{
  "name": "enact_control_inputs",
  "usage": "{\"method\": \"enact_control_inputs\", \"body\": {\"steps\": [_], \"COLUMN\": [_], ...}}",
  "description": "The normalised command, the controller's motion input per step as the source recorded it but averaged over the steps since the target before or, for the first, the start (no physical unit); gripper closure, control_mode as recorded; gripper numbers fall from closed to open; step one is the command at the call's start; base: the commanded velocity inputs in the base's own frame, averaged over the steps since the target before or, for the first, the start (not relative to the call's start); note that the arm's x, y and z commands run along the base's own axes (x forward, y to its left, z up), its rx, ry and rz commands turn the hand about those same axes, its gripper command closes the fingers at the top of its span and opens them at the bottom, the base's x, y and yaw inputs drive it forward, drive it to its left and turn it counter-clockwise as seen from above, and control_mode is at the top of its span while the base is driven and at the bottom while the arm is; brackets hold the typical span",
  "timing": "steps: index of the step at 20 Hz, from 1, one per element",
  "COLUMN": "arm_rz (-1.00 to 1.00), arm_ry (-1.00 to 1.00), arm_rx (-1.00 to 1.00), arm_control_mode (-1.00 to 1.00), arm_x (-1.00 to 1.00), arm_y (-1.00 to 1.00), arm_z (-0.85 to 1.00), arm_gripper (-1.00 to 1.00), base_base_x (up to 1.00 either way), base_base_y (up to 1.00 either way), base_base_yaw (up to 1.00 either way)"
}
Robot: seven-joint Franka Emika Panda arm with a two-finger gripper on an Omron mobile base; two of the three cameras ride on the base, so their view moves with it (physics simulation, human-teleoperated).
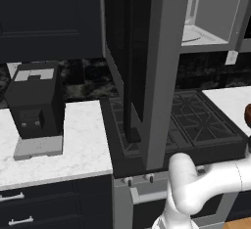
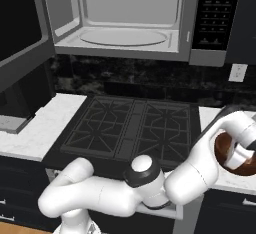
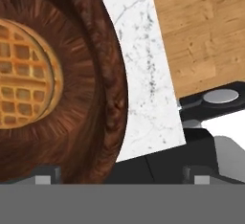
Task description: Open the microwave, place the bowl with waffle inside the microwave, then close the microwave door and turn it on.
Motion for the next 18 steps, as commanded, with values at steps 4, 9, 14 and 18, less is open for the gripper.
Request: {"method": "enact_control_inputs", "body": {"steps": [4, 9, 14, 18], "arm_rz": [-0.07, -0.09, -0.11, -0.11], "arm_ry": [-0.07, 0.00, 0.00, 0.00], "arm_rx": [-0.05, -0.05, -0.02, 0.00], "arm_control_mode": [-1.00, -1.00, -1.00, -1.00], "arm_x": [0.23, 0.11, 0.06, 0.01], "arm_y": [0.00, 0.00, 0.00, 0.00], "arm_z": [-0.24, -0.25, -0.13, -0.17], "arm_gripper": [-1.00, -1.00, -1.00, -1.00], "base_base_x": [0.00, 0.00, 0.00, 0.00], "base_base_y": [0.00, 0.00, 0.00, 0.00], "base_base_yaw": [0.00, 0.00, 0.00, 0.00]}}
